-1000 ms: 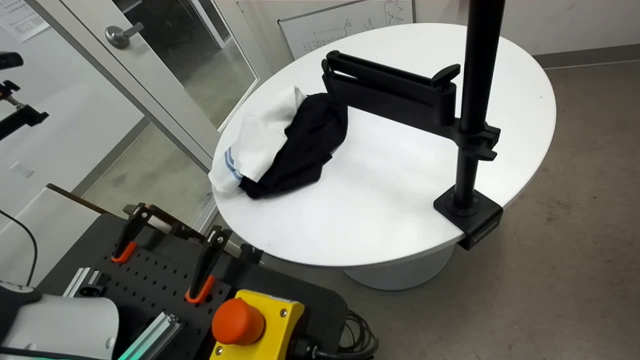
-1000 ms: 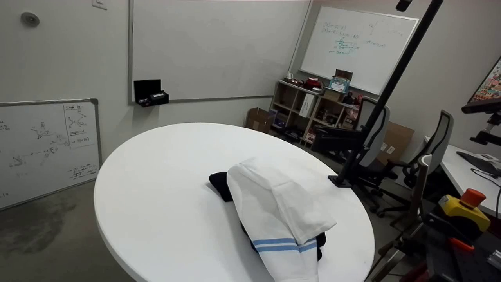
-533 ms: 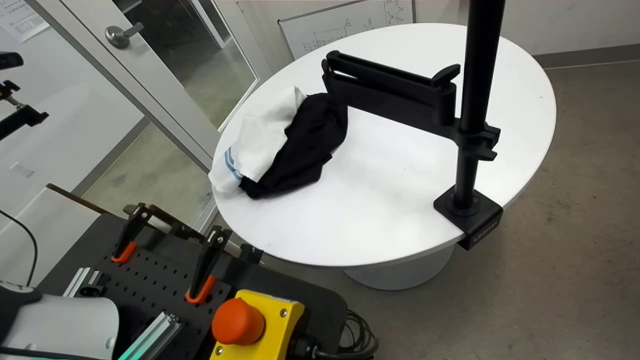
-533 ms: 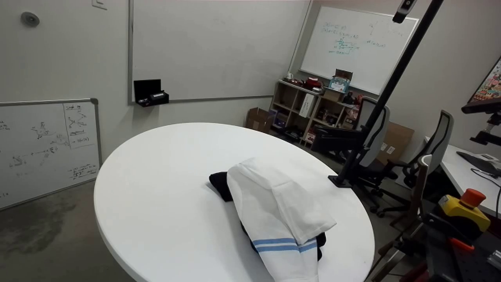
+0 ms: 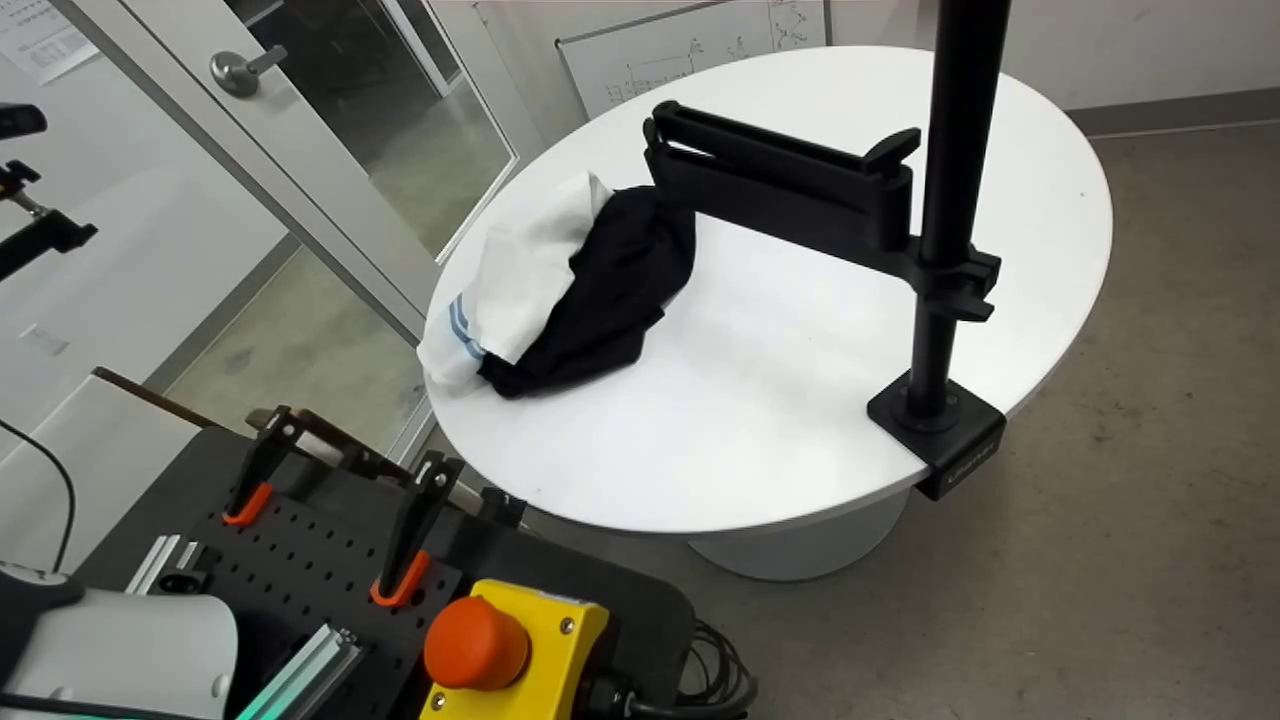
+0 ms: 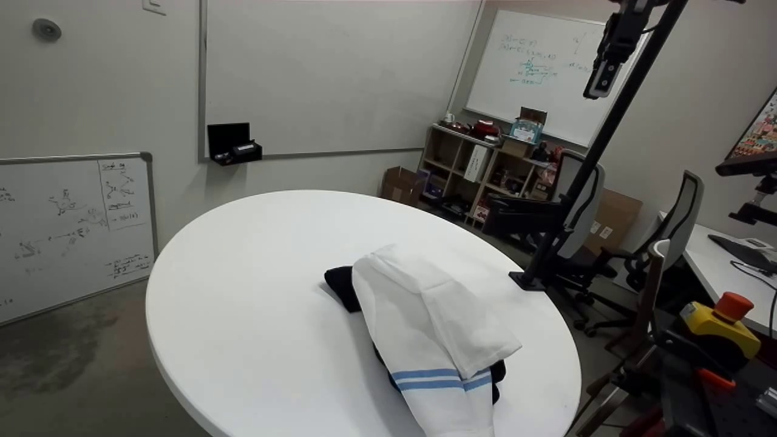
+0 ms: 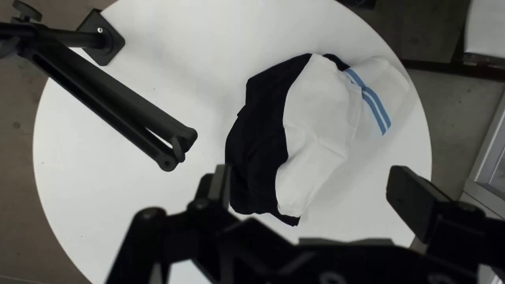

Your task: Hang and unhang the white cloth from the stand then hang up the black cloth

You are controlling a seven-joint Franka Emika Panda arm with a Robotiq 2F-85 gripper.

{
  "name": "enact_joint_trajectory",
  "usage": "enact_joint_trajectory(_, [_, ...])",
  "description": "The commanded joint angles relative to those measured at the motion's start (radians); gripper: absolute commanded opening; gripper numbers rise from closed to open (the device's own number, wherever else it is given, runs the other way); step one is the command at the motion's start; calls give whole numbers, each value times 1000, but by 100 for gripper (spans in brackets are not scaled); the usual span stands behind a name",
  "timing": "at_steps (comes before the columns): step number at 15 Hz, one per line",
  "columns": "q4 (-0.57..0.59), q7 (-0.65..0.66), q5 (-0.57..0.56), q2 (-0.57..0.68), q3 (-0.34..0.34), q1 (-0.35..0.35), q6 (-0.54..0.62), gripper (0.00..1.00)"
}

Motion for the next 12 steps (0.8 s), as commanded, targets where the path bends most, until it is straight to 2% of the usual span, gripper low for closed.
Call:
enact_joint_trajectory(1, [-19,48,-42,73,40,16,49,100])
enact_joint_trajectory(5, [-26,92,-73,154,86,39,83,100])
enact_joint_trajectory(12, [9,122,-168,354,113,60,280,100])
